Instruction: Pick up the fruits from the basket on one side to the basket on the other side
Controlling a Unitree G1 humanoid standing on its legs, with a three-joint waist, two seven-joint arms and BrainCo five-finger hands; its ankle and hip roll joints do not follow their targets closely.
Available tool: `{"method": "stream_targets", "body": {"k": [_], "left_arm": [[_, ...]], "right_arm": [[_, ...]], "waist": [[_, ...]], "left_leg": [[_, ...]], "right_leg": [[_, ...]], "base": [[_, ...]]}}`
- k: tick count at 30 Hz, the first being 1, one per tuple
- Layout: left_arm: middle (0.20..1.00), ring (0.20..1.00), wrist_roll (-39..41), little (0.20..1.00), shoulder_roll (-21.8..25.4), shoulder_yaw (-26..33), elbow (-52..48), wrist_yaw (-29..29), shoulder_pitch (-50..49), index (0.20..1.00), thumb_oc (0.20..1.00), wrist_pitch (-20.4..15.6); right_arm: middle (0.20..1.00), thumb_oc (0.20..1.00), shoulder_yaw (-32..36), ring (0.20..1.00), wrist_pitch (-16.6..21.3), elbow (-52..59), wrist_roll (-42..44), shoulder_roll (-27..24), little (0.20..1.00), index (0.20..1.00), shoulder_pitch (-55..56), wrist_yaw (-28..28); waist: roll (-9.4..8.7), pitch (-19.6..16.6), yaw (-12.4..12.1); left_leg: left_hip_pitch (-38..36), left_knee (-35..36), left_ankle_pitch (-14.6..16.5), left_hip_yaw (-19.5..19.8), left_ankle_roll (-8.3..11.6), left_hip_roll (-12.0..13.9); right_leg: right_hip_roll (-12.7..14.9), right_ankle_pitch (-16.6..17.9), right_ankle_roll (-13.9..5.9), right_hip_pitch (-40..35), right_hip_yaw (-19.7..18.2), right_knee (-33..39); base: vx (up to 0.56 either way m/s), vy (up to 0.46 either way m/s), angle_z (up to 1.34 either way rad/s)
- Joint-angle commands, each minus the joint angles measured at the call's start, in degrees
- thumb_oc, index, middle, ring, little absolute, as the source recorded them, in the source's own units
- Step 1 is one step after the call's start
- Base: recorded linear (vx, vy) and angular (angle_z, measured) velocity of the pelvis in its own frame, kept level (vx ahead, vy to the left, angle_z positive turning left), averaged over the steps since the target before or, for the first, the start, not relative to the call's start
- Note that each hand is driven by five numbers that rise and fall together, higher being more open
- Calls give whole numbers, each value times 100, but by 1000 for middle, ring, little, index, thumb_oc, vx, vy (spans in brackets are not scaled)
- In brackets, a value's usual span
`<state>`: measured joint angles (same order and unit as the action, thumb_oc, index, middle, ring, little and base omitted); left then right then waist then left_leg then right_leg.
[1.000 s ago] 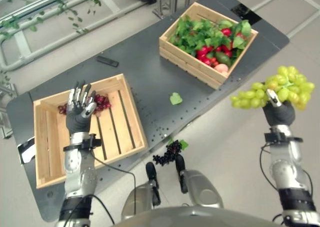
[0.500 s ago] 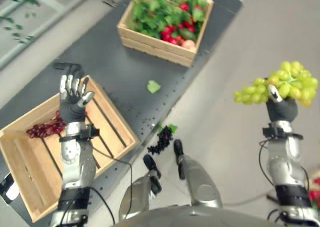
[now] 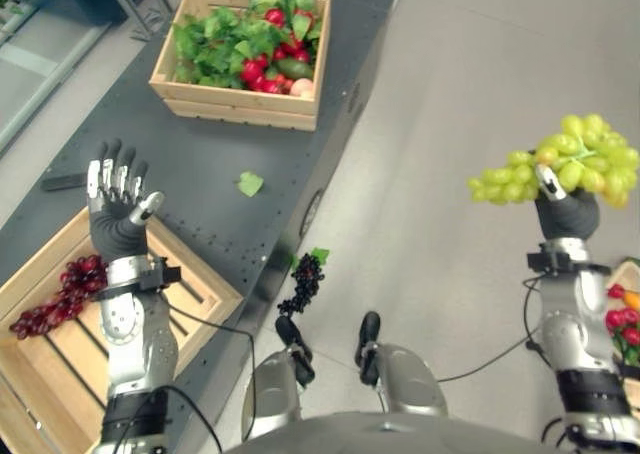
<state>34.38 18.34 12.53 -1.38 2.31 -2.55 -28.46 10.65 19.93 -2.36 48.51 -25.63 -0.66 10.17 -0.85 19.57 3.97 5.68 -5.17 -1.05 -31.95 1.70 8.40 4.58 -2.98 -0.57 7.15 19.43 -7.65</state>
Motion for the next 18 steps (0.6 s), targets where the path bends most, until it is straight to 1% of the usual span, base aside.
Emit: {"method": "stream_targets", "body": {"k": [1,4,5,7,8,11,16,17,18], "left_arm": [[1000,1000,-354,1000,149,20,-292,-44,-16,1000,1000,-276],[1000,1000,-471,1000,139,-10,-294,-83,-3,1000,1000,-271],[1000,1000,-481,1000,117,-29,-207,-84,-11,1000,1000,-259],[1000,1000,-478,1000,116,-30,-199,-80,-9,1000,1000,-264],[1000,1000,-510,1000,109,-53,-172,-72,-8,1000,1000,-249],[1000,1000,-529,1000,85,-93,-156,-84,10,1000,1000,-224],[1000,1000,-524,1000,56,-212,-92,-54,26,1000,1000,-200],[1000,1000,-524,1000,56,-212,-92,-54,27,1000,1000,-200],[1000,1000,-532,1000,49,-235,-79,-33,17,1000,1000,-183]], "right_arm": [[200,200,193,200,409,445,6,-135,200,200,-182,163],[200,200,224,200,413,466,19,-163,200,200,-170,182],[200,200,236,200,408,466,12,-195,200,200,-139,214],[200,200,238,200,407,469,15,-198,200,200,-134,217],[200,200,263,200,405,447,32,-229,200,200,-110,238],[200,200,262,200,412,454,56,-268,200,200,-114,251],[200,200,237,200,416,438,95,-319,200,200,-156,279],[200,200,238,200,417,437,96,-320,200,200,-156,280],[200,200,237,200,419,421,115,-334,200,200,-162,289]], "waist": [[-180,-373,-16],[-160,-375,24],[-134,-399,62],[-132,-398,60],[-104,-409,90],[-83,-384,125],[-84,-352,135],[-84,-352,136],[-90,-355,116]], "left_leg": [[33,-166,234,162,89,-122],[7,-150,155,187,143,-59],[-6,-141,41,198,221,28],[-12,-136,33,197,230,32],[-9,-123,-39,212,282,103],[17,-184,-110,267,345,218],[66,-215,-277,350,450,380],[67,-214,-279,351,451,380],[119,-187,-388,402,503,415]], "right_leg": [[91,-399,-513,-134,-53,-313],[25,-401,-468,-162,-89,-266],[-60,-432,-415,-193,-146,-253],[-67,-429,-408,-199,-148,-246],[-122,-461,-371,-224,-162,-230],[-193,-513,-300,-233,-186,-291],[-327,-529,-206,-244,-224,-248],[-328,-527,-205,-245,-223,-245],[-373,-494,-189,-272,-231,-133]], "base": [[-2,-59,-4],[-16,-153,-3],[-1,-129,2],[-5,-110,1],[-15,-132,0],[-20,-143,-1],[-32,-117,-5],[-41,-130,-3],[-50,-143,-8]]}}
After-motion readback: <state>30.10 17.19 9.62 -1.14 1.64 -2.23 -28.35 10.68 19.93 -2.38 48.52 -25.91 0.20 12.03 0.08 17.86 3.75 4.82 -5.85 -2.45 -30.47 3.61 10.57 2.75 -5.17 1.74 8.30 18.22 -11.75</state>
